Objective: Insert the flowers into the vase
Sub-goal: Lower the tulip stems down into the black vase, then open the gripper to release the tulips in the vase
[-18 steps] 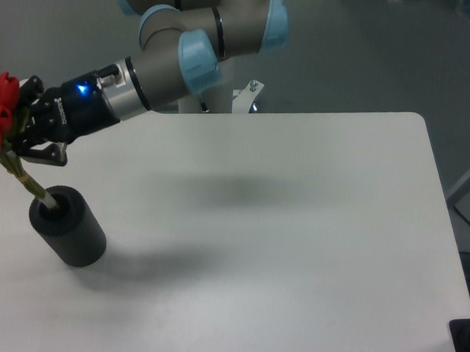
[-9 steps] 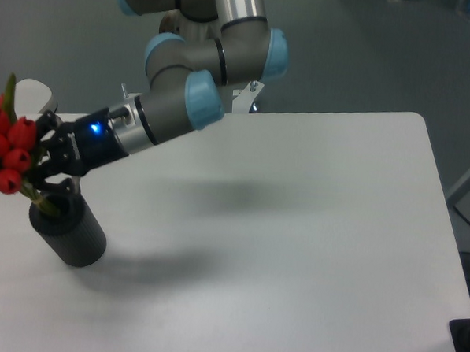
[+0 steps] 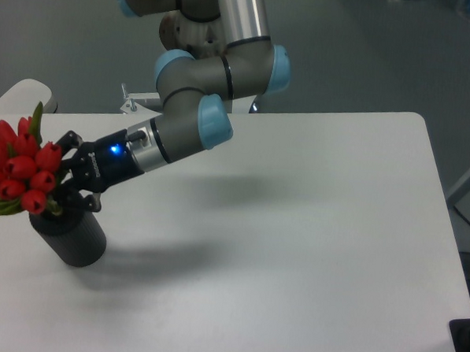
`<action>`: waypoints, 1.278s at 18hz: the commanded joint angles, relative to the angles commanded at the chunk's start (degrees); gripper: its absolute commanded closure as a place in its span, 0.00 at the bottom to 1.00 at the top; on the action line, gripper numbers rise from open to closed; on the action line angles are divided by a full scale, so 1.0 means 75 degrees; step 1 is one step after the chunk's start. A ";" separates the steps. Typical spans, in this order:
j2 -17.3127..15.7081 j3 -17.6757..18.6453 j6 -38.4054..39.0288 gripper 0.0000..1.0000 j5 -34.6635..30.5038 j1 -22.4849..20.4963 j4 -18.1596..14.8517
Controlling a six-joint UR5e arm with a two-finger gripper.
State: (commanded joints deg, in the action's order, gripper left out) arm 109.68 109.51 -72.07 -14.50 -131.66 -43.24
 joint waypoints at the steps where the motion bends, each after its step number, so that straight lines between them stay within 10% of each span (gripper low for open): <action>1: 0.0024 0.0000 -0.0012 0.56 0.0011 0.0000 0.0000; 8: 0.0012 0.0141 -0.0012 0.01 0.0012 -0.0024 0.0000; 23: -0.0538 0.0480 -0.0351 0.00 -0.1005 -0.0655 0.0035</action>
State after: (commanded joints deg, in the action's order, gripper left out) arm 105.65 113.11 -74.70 -22.04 -136.57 -42.98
